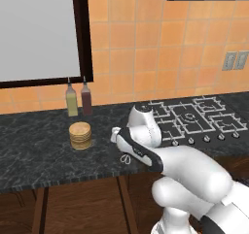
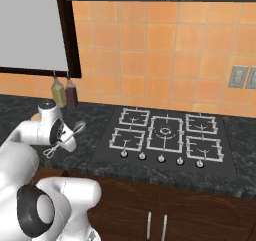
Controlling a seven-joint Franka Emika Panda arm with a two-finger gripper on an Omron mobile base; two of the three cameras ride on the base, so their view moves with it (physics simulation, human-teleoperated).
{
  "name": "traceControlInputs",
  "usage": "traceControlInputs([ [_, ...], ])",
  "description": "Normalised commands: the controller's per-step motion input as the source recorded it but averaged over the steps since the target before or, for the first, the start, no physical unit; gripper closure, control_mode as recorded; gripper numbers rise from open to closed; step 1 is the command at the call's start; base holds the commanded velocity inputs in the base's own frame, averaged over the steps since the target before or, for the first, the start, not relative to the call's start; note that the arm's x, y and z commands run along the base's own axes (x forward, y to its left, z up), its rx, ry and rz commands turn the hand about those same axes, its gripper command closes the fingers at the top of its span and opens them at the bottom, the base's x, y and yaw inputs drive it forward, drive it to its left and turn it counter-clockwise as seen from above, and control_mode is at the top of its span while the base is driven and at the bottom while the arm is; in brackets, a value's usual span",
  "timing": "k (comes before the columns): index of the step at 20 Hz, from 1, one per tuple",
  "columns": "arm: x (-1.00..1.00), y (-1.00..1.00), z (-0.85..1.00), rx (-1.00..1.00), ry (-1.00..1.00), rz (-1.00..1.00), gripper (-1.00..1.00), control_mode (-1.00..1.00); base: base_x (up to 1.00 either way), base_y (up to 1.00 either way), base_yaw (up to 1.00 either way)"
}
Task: Pick the tongs from the drawer and place it on the counter.
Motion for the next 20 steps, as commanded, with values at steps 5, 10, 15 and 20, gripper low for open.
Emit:
traceControlInputs([
  [5, 0.90, -0.28, 0.00, 0.00, 0.10, 0.01, 1.00, -1.00, 0.00, 0.00, 0.00],
  [10, 0.58, -0.09, 0.00, 0.00, 0.00, 0.04, 1.00, -1.00, 0.00, 0.00, 0.00],
  [15, 0.17, -0.38, 0.00, 0.05, -0.07, 0.15, 1.00, -1.00, 0.00, 0.00, 0.00],
  [20, 0.10, -0.15, -0.23, 0.01, -0.09, 0.15, 1.00, -1.00, 0.00, 0.00, 0.00],
])
